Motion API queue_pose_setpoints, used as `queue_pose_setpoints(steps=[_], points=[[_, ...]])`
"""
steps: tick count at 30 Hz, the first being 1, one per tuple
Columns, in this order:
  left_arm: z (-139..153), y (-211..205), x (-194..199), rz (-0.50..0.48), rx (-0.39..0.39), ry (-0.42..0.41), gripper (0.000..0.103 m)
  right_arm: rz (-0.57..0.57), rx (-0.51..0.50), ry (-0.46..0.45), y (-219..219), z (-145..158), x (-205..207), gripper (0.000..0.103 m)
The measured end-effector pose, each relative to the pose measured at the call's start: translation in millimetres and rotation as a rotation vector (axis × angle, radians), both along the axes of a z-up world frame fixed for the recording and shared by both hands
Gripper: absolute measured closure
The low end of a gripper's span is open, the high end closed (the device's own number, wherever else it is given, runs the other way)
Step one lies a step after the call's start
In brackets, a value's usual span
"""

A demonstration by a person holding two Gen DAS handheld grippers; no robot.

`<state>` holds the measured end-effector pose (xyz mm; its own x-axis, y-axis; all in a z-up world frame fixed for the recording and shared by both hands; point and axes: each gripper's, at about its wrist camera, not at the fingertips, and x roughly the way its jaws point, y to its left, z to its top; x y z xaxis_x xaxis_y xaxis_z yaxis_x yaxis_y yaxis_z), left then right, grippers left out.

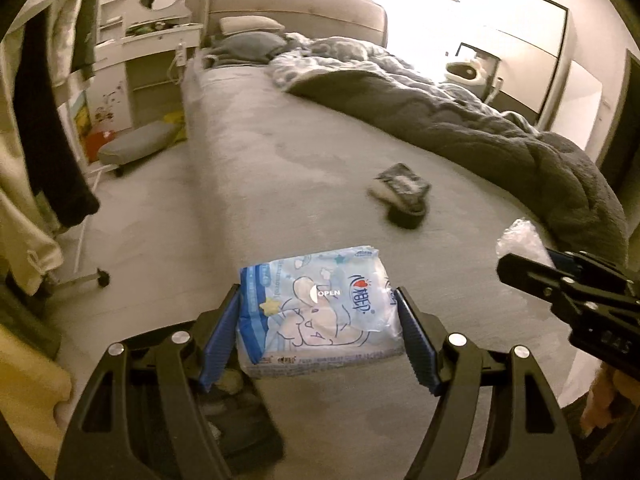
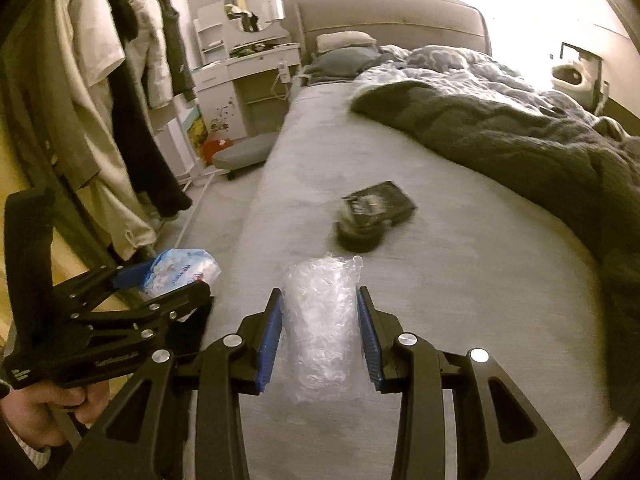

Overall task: Collect trash
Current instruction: 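Carry the tissue pack and bubble wrap toward the bin with both tools, then lower the tissue pack and bubble wrap into the bin with both tools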

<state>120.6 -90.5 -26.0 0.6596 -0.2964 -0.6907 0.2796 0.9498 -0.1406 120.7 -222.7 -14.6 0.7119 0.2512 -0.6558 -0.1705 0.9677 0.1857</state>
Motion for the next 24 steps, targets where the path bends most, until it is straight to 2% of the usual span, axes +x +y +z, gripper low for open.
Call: queue_pose_setpoints(steps=[10,14,18,24], points=[[-16.6,61.8,0.4,0.097,0.019,0.046,0.027,0.068,0.002,-0.006,46.6,1.0,8.7,0.066],[-32.9,80.3,2.5,0.127,0.034,0.089,0.027,0.106,0.002,-0.007,67.9,0.7,12.7,0.066],[-49.6,95.8,5.4,0.147,0.016,0.144,0.027,0.136,0.007,-0.001,84.8,-1.1,15.3,0.066],[-76.7,108.4,8.2,0.167,0.045,0.22,0.027,0.176,0.018,0.009,105.5,-4.1,19.9,0.066]])
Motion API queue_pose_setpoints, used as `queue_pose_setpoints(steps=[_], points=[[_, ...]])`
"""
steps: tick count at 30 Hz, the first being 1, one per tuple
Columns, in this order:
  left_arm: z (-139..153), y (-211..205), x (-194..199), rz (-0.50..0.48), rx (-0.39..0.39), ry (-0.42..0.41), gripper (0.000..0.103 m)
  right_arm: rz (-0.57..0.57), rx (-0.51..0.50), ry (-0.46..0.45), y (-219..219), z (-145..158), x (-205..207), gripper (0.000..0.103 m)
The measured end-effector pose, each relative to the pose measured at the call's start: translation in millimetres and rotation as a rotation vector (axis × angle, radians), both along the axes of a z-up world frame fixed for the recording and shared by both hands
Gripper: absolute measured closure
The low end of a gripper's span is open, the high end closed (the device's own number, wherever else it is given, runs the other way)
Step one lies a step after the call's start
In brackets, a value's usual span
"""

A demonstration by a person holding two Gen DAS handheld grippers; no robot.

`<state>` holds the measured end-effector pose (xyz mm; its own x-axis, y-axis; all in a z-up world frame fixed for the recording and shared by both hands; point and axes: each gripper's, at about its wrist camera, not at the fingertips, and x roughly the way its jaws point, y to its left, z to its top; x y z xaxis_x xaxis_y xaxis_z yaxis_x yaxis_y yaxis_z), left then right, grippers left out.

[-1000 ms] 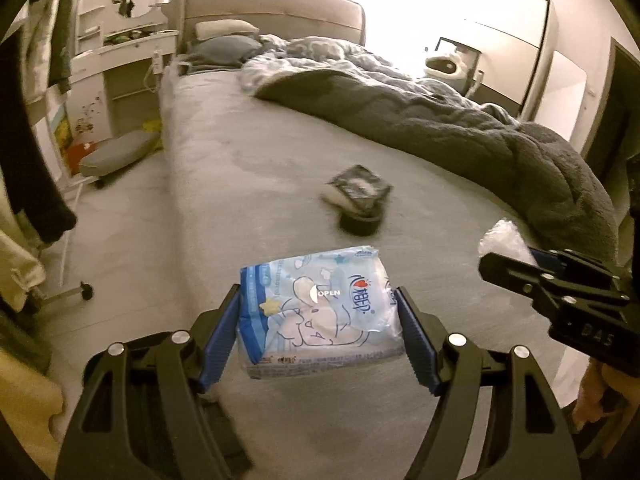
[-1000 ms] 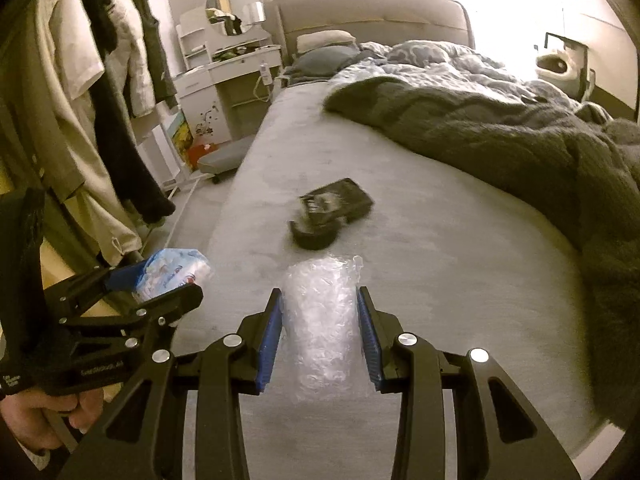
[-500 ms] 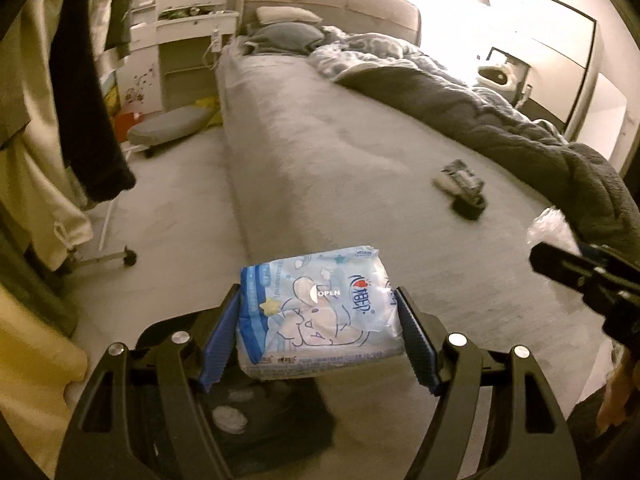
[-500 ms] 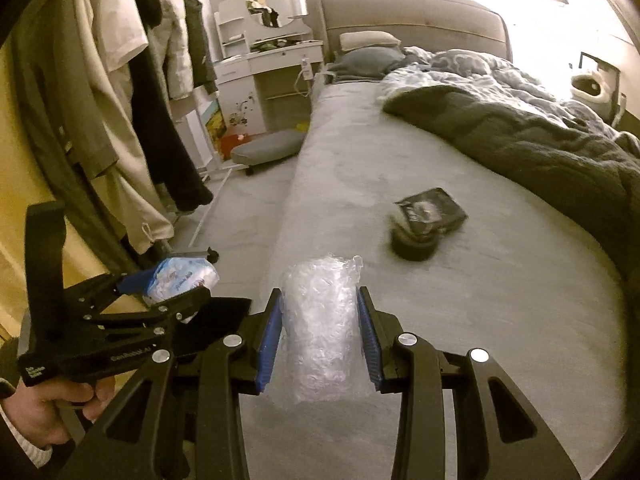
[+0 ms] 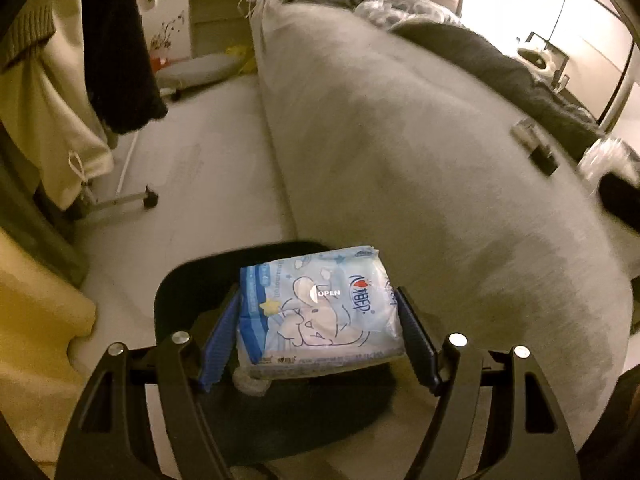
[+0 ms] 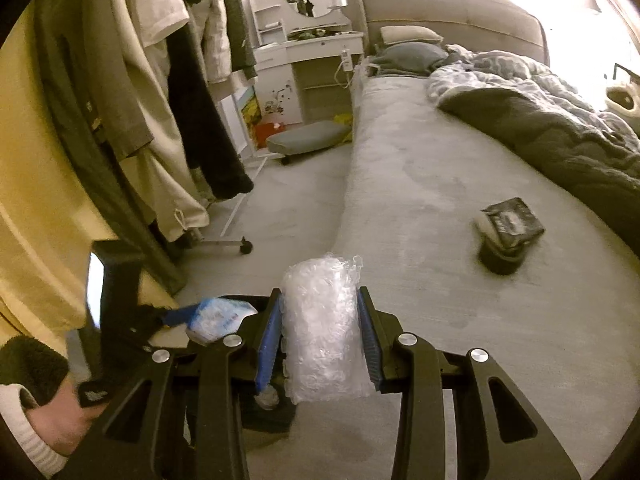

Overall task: Collect trash
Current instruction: 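Lower the tissue pack and bubble wrap into the bin with both tools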

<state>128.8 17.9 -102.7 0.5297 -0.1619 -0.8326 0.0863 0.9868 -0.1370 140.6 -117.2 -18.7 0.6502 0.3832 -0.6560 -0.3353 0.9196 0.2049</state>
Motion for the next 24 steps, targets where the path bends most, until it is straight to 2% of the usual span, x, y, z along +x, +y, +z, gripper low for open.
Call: queue_pose_setpoints(steps=[8,15,19,24], points=[[-51.3,21.4,-2.2,0.028,0.016,0.16,0.027,0.052,0.021,0.037,26.3,-10.2,4.9,0.066],[-84.8,32.7,-6.7,0.046,0.037,0.259,0.026,0.082,0.032,0.067,43.9,-18.2,9.4,0.066],[-96.8,38.0,-10.9,0.051,0.019,0.299,0.025,0.097,0.019,0.09,52.4,-25.5,12.2,0.066],[-93.3,44.0,-17.2,0.066,0.017,0.299,0.014,0.107,0.0,0.13,62.1,-38.6,17.5,0.066]])
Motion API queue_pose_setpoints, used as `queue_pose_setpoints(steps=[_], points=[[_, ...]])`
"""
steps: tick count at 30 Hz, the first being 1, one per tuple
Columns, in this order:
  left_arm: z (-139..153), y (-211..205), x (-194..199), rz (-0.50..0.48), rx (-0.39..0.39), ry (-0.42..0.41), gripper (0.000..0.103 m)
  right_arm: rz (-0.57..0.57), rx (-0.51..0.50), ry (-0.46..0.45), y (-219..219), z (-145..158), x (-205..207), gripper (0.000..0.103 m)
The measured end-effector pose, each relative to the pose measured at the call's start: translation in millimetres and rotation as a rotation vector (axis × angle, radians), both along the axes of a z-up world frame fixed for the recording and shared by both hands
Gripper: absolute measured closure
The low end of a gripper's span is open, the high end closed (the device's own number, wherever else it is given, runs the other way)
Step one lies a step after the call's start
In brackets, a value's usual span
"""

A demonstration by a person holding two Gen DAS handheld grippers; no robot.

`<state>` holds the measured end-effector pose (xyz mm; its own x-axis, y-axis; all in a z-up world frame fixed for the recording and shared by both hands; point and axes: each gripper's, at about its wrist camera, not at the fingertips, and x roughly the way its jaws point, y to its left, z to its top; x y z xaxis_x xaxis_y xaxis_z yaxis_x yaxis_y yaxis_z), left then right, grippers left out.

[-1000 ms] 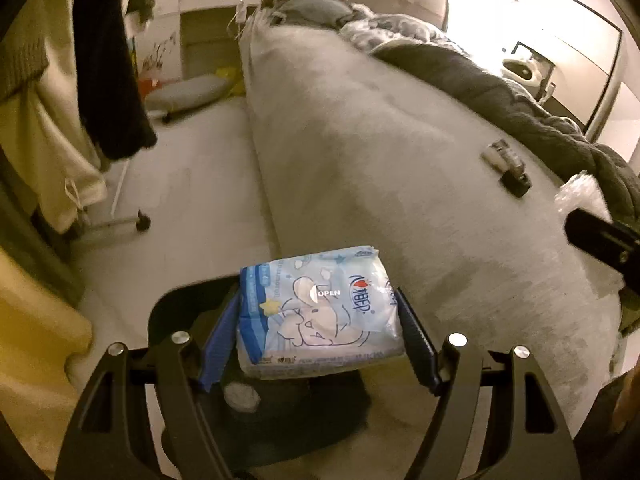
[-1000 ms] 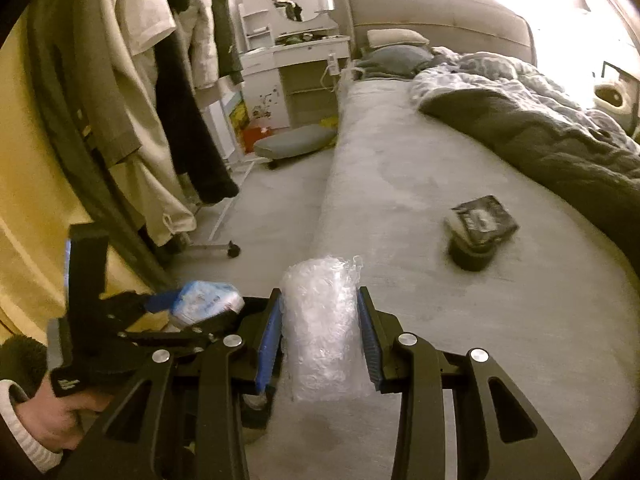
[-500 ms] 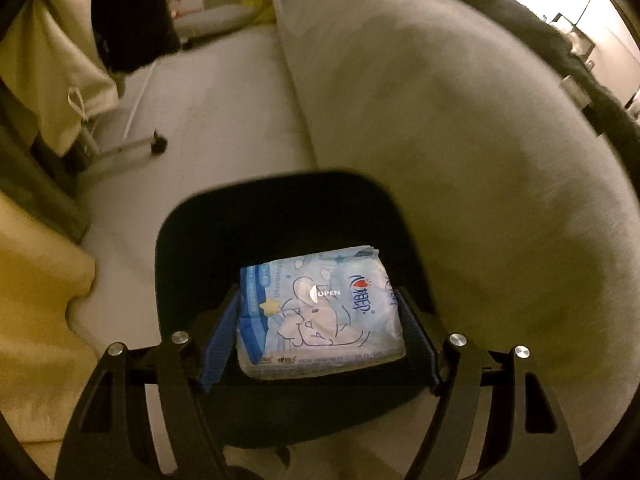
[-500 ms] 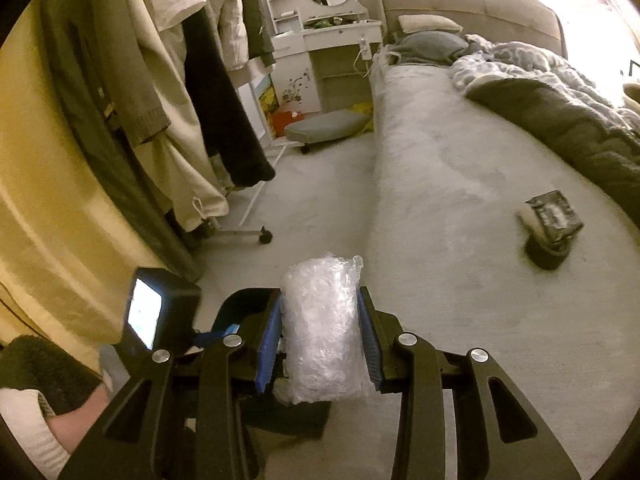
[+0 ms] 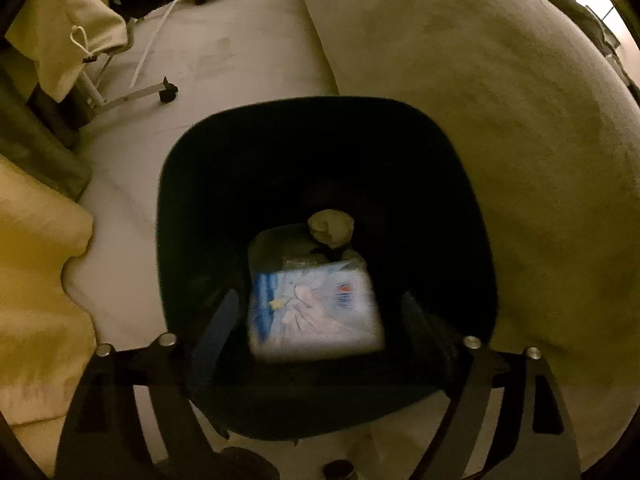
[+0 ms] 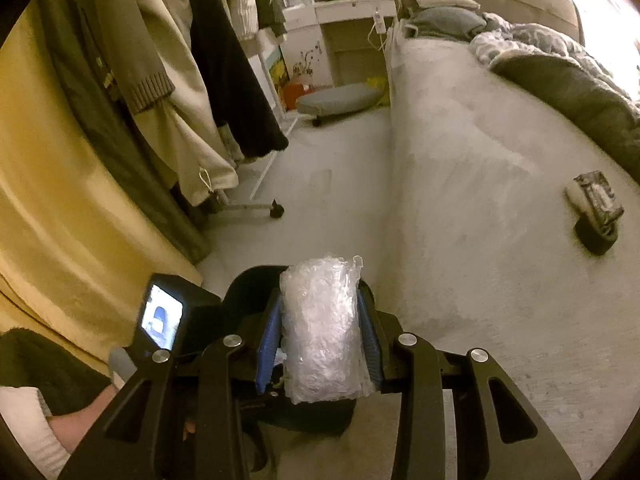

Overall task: Collect trash
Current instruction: 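Lower the tissue pack and bubble wrap into the bin with both tools, then open both tools and move them back over the bed toward the black packet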

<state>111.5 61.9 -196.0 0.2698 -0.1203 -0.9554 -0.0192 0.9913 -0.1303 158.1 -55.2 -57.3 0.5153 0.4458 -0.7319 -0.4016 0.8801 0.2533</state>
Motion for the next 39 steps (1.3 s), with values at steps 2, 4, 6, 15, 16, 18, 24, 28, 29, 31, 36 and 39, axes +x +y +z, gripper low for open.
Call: queue_pose_setpoints(steps=[2,4,6,15,16,18,24,28,29,31,36,39], points=[[5.8,5.2,-2.8,0.01,-0.019,-0.017,0.012,0.003,-0.01,0.017,4.2,-6.0,2.1,0.066],[11.8,8.8,-6.0,0.015,-0.029,-0.034,0.012,0.008,-0.019,0.028,7.2,-10.6,2.7,0.066],[17.7,14.8,-5.2,0.02,-0.039,-0.053,0.012,0.015,-0.029,0.038,13.6,-14.6,3.8,0.066],[67.9,53.9,-20.0,0.055,-0.114,-0.208,0.021,0.071,-0.098,0.079,43.2,-34.8,8.4,0.066],[72.5,56.5,-20.4,0.053,-0.115,-0.22,0.021,0.075,-0.104,0.084,45.5,-37.3,8.9,0.066],[84.2,63.0,-24.7,0.042,-0.112,-0.253,0.023,0.085,-0.118,0.093,52.5,-42.9,10.6,0.066],[103.9,80.7,-37.3,0.054,-0.133,-0.304,0.034,0.099,-0.15,0.134,74.3,-63.4,16.0,0.066],[120.0,94.8,-45.2,0.07,-0.145,-0.345,0.038,0.121,-0.195,0.171,89.8,-83.0,17.5,0.066],[125.2,98.0,-46.4,0.074,-0.145,-0.356,0.041,0.124,-0.203,0.182,92.8,-88.4,17.0,0.066],[135.6,104.2,-48.7,0.083,-0.15,-0.372,0.044,0.125,-0.214,0.207,97.0,-98.2,16.8,0.066],[152.1,108.9,-51.7,0.07,-0.152,-0.4,0.05,0.096,-0.224,0.281,100.7,-124.4,14.3,0.066],[161.7,107.0,-53.1,0.05,-0.149,-0.425,0.051,0.086,-0.244,0.309,100.0,-138.6,11.5,0.066]])
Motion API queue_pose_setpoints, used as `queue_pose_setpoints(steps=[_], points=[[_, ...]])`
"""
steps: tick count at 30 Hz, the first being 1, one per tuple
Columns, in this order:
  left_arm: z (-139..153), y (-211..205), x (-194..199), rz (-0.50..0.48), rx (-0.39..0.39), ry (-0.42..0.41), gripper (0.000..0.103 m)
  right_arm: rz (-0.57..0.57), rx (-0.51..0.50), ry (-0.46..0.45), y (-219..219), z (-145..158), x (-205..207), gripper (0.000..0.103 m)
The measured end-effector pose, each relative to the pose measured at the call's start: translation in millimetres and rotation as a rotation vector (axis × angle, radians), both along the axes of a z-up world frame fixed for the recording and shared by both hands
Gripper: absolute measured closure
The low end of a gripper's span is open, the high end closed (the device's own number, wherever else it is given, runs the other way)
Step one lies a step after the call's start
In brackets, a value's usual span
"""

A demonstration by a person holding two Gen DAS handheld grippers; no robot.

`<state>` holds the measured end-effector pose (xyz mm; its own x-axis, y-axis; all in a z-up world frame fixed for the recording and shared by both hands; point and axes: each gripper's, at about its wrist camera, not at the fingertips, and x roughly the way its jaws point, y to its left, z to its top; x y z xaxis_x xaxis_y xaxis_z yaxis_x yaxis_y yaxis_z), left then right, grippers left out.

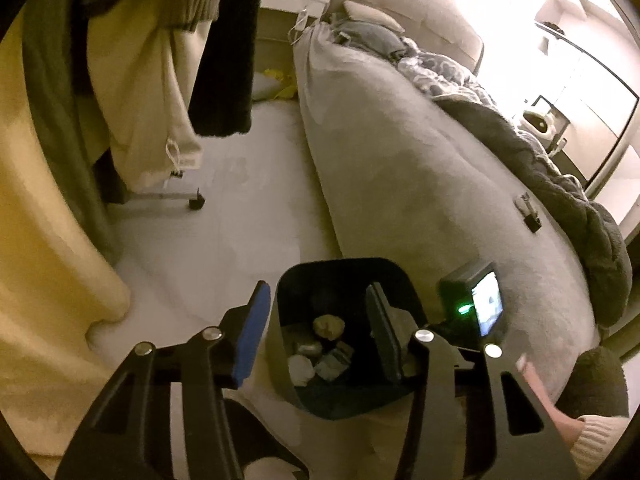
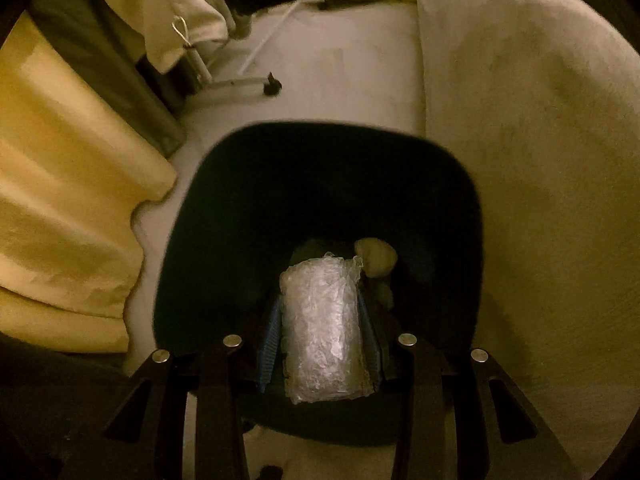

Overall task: Collect trash
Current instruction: 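Open both tools and move them back over the bed toward the black packet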

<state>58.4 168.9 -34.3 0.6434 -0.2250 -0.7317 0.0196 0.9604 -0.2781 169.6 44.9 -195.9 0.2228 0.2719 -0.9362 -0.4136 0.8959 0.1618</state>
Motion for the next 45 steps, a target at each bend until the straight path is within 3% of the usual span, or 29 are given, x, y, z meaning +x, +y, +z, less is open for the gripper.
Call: queue_pose_setpoints(steps=[4,6,7,13,20,28,37,39,45], points=[[10.5,-2.3,0.4,-0.012,-0.01,-0.013,0.051,-0.016,-0.014,0.016,-4.7,-9.3,-1.9,0.061],[15.1,-4.1,0.5,-0.015,-0.01,-0.027,0.051,-0.019,-0.042,0.01,-7.8,-10.7,-2.4,0.042],[18.9,-4.9,1.1,-0.016,-0.012,-0.037,0.051,-0.026,-0.043,0.009,-9.6,-10.6,-1.6,0.04],[35.6,-5.5,6.2,-0.004,-0.01,-0.071,0.05,-0.03,-0.012,-0.002,-17.0,-1.9,0.2,0.038],[70.7,-5.2,9.9,0.011,-0.012,-0.143,0.048,0.001,0.058,-0.047,-14.8,28.9,3.4,0.031],[95.8,-16.0,26.2,0.022,-0.042,-0.17,0.041,0.064,0.103,-0.181,-31.2,82.2,12.9,0.021],[100.4,-63.4,42.8,-0.019,0.041,-0.186,0.029,0.082,0.113,-0.33,-82.0,126.3,41.1,0.016],[99.0,-73.8,46.0,-0.024,0.056,-0.188,0.017,0.069,0.118,-0.362,-95.0,137.8,48.7,0.011],[90.8,-99.4,59.3,-0.061,0.05,-0.171,0.015,0.071,0.084,-0.428,-128.6,157.3,72.7,0.01]])
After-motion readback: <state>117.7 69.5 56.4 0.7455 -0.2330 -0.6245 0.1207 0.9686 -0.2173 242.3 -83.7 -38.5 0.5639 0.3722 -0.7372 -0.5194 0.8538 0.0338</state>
